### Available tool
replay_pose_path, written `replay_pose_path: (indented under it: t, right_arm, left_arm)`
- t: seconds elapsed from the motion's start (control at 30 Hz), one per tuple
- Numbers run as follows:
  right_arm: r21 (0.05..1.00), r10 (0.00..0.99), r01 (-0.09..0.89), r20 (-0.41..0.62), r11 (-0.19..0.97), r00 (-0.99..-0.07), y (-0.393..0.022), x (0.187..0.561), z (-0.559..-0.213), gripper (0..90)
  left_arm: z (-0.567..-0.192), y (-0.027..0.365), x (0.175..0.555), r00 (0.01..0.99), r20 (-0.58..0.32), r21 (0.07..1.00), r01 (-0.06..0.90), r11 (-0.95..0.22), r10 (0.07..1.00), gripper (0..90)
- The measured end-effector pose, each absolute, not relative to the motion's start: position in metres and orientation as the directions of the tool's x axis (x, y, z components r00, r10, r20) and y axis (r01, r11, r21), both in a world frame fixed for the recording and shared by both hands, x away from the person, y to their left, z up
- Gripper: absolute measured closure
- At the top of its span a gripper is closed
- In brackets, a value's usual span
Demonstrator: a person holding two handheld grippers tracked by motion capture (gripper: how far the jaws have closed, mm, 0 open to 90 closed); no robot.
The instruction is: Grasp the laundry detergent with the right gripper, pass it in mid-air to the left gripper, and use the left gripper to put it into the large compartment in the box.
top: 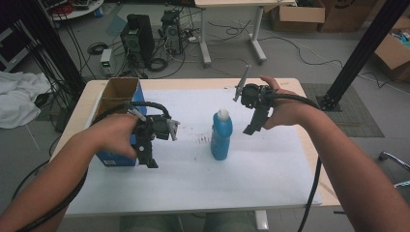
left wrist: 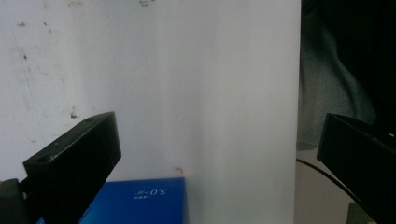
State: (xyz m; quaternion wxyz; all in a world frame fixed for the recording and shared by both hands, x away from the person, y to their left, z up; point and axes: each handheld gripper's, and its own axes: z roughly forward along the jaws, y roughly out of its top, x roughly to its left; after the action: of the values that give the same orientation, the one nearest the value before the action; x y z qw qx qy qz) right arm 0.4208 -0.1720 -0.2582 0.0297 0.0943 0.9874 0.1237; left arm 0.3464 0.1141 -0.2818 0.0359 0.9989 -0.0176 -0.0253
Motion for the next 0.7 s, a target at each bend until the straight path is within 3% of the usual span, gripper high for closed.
replay_pose_path:
  t: [0.23,0.5,0.7]
  right_arm:
    - [0.453,0.283,0.245,-0.017,0.857,-0.959,-0.19,0.416,-0.256,0.0]
    - [0.704,0.459,0.336,0.016,0.626,-0.888,-0.221,0.401,-0.251,0.0]
    - [0.794,0.577,0.392,0.065,0.464,-0.814,-0.249,0.38,-0.264,0.0]
  left_arm:
    - [-0.279,0.118,0.344,0.998,-0.043,0.075,-0.032,-0.997,-0.036,0.1]
    - [-0.276,0.121,0.34,0.999,-0.031,0.085,-0.042,-0.996,-0.045,0.1]
    - [-0.274,0.123,0.336,0.998,-0.019,0.095,-0.05,-0.994,-0.052,0.1]
